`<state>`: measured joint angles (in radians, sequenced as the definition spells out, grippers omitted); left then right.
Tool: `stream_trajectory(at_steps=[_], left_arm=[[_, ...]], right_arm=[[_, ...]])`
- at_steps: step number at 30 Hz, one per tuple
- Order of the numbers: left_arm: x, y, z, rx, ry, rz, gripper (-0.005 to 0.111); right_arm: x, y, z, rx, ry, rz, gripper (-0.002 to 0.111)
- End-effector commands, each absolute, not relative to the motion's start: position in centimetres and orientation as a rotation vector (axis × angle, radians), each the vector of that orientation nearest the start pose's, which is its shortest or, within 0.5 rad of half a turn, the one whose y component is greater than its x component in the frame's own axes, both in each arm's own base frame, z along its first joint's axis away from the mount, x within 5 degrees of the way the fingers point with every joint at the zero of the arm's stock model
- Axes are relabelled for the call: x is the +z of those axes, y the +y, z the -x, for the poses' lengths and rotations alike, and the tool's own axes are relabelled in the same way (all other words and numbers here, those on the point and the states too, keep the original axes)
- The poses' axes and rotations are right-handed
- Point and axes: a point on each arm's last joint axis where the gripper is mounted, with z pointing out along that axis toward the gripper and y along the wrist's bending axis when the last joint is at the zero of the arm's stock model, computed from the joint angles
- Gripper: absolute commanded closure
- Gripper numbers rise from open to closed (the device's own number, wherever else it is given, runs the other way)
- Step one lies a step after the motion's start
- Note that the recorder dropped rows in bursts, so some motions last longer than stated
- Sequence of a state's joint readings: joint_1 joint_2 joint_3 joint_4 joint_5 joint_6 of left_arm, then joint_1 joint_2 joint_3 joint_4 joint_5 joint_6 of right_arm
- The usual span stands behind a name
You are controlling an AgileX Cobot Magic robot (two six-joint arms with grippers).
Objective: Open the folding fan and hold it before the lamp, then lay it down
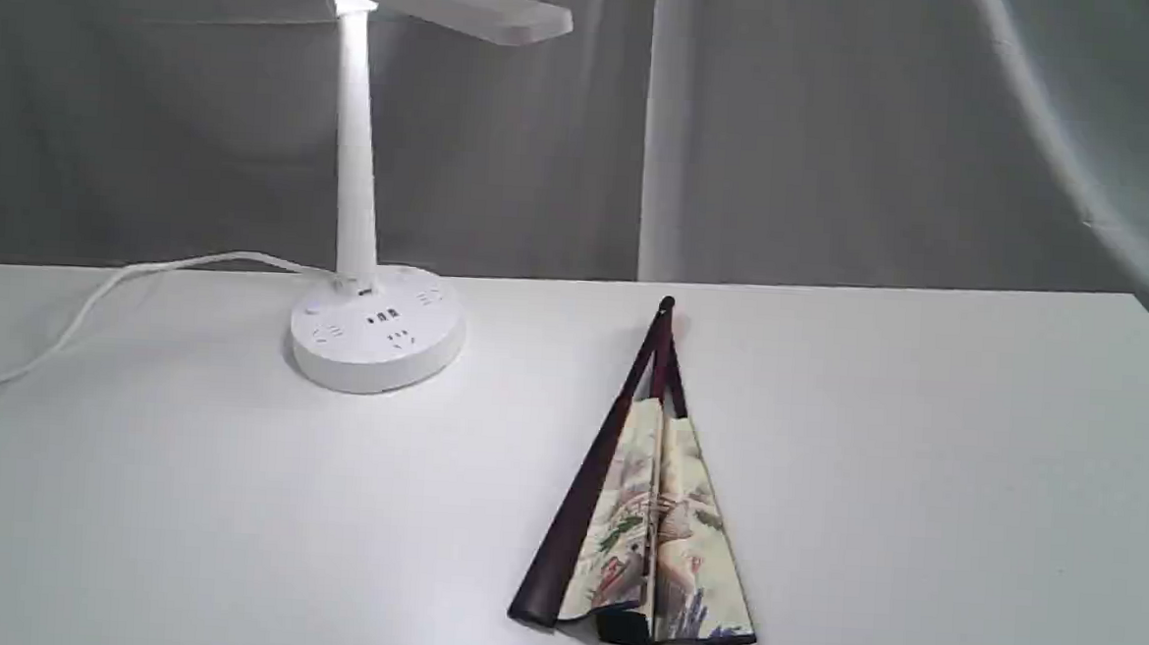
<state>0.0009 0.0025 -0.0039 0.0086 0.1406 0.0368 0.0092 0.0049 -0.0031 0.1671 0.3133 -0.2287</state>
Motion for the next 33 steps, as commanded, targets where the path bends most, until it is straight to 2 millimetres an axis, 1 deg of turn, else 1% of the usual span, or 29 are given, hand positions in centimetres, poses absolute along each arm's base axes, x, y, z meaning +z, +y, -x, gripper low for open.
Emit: stream_trajectory(at_steps=[1,12,15,16,18,21,24,27,33], left_arm=[[20.1,0.0,-5.6,0.032,1.615,-0.031,0.107],[20.1,0.0,-5.6,0.029,1.615,-0.028,0.107],[20.1,0.0,-5.6,-0.001,1.615,-0.005,0.107],[20.1,0.0,-5.6,-0.009,1.615,0.003,0.107],[20.1,-0.1,-5.6,-0.023,1.615,0.014,0.107],[20.1,-0.1,-5.6,-0.027,1.615,0.018,0.107],[20.1,-0.1,-5.6,-0.058,1.614,0.051,0.107],[20.2,-0.1,-5.6,-0.090,1.610,0.083,0.107],[20.2,-0.1,-5.6,-0.165,1.600,0.161,0.107]], right_arm=[[18.6,0.5,-5.4,-0.009,1.776,0.115,0.108],[18.6,0.5,-5.4,-0.009,1.776,0.115,0.108],[18.8,0.5,-5.5,0.015,1.755,0.092,0.108],[18.9,0.6,-5.5,0.035,1.749,0.077,0.108],[19.0,0.8,-5.5,0.139,1.743,0.003,0.108],[19.2,1.0,-5.5,0.218,1.723,-0.059,0.108],[19.7,0.9,-5.6,0.274,1.669,-0.124,0.108],[20.2,0.8,-5.6,0.320,1.610,-0.189,0.108],[21.0,0.3,-5.6,0.306,1.512,-0.236,0.108]])
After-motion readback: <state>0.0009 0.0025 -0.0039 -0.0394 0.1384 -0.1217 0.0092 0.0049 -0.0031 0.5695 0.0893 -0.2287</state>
